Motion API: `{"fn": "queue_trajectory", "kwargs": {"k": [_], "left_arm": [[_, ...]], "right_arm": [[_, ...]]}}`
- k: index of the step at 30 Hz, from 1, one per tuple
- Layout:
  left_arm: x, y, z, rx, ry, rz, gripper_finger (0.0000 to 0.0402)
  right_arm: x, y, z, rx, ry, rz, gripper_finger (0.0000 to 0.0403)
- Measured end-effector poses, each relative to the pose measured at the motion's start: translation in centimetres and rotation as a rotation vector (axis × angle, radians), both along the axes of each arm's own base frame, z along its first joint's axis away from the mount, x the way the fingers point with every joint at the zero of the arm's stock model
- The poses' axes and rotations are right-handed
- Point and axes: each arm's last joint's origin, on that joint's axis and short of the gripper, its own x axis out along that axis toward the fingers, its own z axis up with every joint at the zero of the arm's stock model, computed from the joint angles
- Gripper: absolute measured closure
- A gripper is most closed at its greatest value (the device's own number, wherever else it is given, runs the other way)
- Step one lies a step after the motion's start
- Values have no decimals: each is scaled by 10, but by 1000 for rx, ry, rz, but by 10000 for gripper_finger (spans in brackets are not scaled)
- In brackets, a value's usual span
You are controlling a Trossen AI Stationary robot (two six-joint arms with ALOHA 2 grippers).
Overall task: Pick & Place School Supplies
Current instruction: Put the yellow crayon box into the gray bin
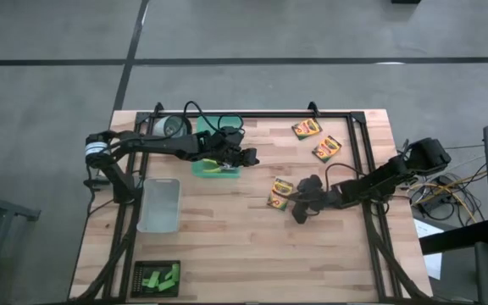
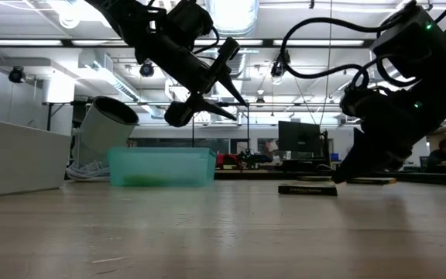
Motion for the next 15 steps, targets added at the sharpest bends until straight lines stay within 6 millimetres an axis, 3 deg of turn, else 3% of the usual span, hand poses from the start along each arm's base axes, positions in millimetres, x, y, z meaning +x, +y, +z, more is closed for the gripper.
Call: {"fn": "queue_trajectory", "kwargs": {"k": [15], "left_arm": [[0,0,0,0,-1,0,252]], "right_arm": [[1,0,1,3,-16,1,394]]}}
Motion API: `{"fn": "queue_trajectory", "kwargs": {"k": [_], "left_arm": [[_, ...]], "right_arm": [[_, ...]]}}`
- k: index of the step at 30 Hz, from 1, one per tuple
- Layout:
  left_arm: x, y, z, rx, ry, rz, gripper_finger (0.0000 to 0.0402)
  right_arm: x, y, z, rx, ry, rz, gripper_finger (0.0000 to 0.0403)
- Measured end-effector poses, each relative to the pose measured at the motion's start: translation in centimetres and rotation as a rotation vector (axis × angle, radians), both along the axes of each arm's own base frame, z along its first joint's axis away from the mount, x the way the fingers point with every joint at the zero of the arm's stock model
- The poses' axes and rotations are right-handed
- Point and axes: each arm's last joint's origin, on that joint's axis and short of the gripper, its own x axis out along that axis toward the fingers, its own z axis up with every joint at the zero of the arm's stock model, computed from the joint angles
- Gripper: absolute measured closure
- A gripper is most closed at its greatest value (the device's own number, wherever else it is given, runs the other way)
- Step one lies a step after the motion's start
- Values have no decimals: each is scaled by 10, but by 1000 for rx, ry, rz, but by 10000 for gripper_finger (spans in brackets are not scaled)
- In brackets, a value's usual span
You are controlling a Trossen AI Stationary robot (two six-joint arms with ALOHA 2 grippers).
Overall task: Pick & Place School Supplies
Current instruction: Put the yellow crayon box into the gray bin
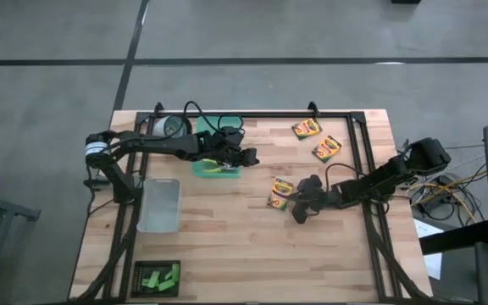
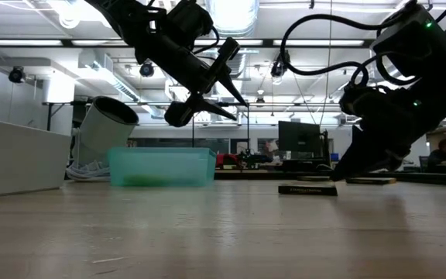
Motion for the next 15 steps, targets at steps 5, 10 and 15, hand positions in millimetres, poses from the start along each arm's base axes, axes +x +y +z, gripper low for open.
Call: {"fn": "queue_trajectory", "kwargs": {"k": [5,10,15], "left_arm": [[0,0,0,4,0,-3,252],[0,0,0,8,0,-5,252],[0,0,0,9,0,-6,252]], "right_arm": [[0,0,-1,-3,0,1,394],[2,0,-6,-5,8,-4,394],[4,1,-10,-7,8,-11,394]]}}
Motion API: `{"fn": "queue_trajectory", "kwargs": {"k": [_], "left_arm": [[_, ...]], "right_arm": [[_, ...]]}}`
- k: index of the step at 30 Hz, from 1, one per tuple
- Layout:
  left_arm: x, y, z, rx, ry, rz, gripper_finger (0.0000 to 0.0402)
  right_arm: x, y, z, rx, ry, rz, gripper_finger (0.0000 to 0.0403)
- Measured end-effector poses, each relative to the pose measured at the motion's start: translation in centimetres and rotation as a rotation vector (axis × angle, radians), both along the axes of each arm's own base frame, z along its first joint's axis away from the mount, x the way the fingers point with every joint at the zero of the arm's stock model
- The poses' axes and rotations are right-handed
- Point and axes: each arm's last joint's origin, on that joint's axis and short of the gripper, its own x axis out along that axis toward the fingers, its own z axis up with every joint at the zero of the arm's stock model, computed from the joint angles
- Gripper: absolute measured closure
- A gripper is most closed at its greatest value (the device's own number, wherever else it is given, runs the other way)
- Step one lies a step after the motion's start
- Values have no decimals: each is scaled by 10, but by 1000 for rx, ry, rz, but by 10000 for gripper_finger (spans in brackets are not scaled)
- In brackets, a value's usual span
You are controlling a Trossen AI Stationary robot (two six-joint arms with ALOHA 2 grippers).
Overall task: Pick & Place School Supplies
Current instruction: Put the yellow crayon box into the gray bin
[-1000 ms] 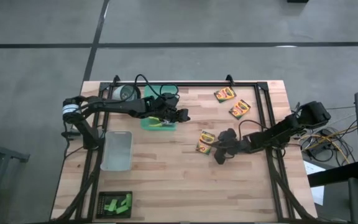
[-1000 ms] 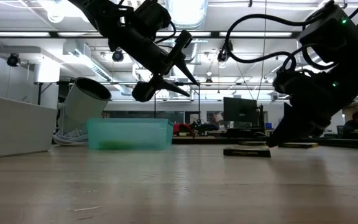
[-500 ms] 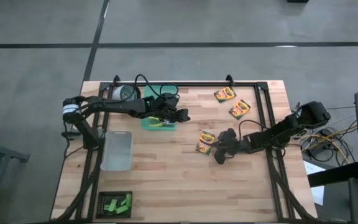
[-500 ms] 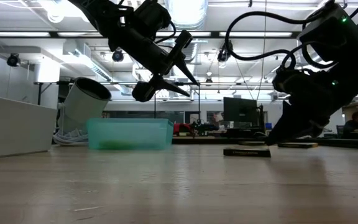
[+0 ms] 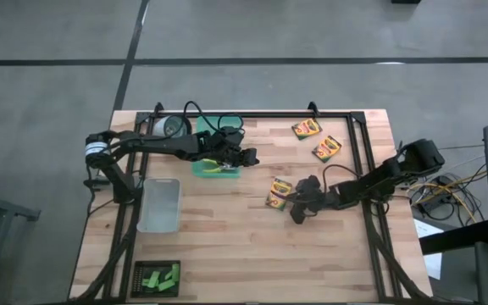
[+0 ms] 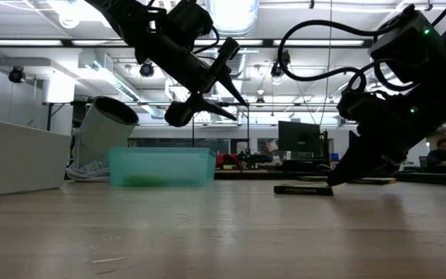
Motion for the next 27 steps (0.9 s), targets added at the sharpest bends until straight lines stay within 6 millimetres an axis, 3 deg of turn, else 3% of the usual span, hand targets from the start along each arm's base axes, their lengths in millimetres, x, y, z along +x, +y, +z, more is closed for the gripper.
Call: {"fn": "queue_trajectory", "kwargs": {"k": [15,27], "left_arm": [[1,-2,-3,-2,20,-19,252],[30,-13,-43,-171,6,-117,252]], "right_arm": [[-1,0,1,2,7,8,394],[-2,0,1,5,13,14,394]]}}
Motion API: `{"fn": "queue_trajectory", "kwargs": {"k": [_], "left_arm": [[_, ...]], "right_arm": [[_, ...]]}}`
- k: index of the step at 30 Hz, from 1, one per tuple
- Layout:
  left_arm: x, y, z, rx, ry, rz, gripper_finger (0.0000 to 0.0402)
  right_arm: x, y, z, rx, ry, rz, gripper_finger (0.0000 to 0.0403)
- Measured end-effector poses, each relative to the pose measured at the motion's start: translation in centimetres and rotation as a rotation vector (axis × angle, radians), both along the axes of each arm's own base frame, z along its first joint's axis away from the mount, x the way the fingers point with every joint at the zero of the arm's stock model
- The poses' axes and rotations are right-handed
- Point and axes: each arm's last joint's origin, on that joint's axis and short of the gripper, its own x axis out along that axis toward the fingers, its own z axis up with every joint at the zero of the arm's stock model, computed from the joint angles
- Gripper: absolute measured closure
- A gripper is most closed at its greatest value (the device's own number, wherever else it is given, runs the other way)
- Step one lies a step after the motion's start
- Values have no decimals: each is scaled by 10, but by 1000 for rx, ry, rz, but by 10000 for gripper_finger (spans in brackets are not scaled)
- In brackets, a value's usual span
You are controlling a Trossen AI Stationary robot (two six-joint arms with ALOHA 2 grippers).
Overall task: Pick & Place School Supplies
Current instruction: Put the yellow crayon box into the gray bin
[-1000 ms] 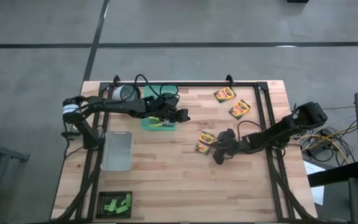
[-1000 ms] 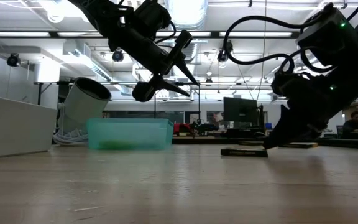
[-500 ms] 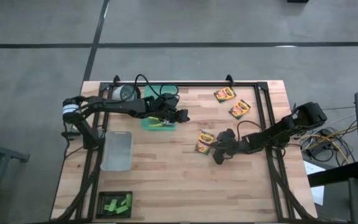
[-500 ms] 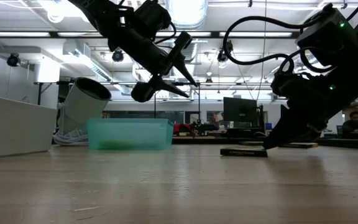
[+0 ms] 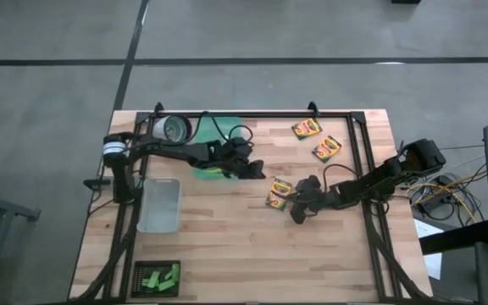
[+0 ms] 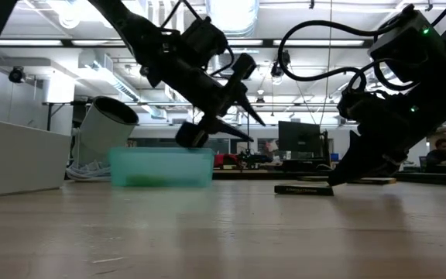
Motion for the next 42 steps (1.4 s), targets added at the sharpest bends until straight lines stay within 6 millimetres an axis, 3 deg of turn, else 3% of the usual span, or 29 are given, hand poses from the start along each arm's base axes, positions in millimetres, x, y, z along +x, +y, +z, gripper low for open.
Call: {"fn": "queue_trajectory", "kwargs": {"k": [14,20,26,31,39,42], "left_arm": [[11,0,0,71,-26,-98,252],[20,3,19,242,-108,-199,252],[26,0,35,418,-187,-425,252],[19,-2,27,522,-140,-598,252],[18,2,21,565,-145,-623,252],[22,6,16,506,-128,-589,252]], "right_arm": [[0,0,0,3,5,5,394],[0,0,0,4,5,5,394],[0,0,0,4,6,5,394],[0,0,0,4,6,5,394],[0,0,0,3,7,5,394],[-1,0,-1,3,8,5,394]]}}
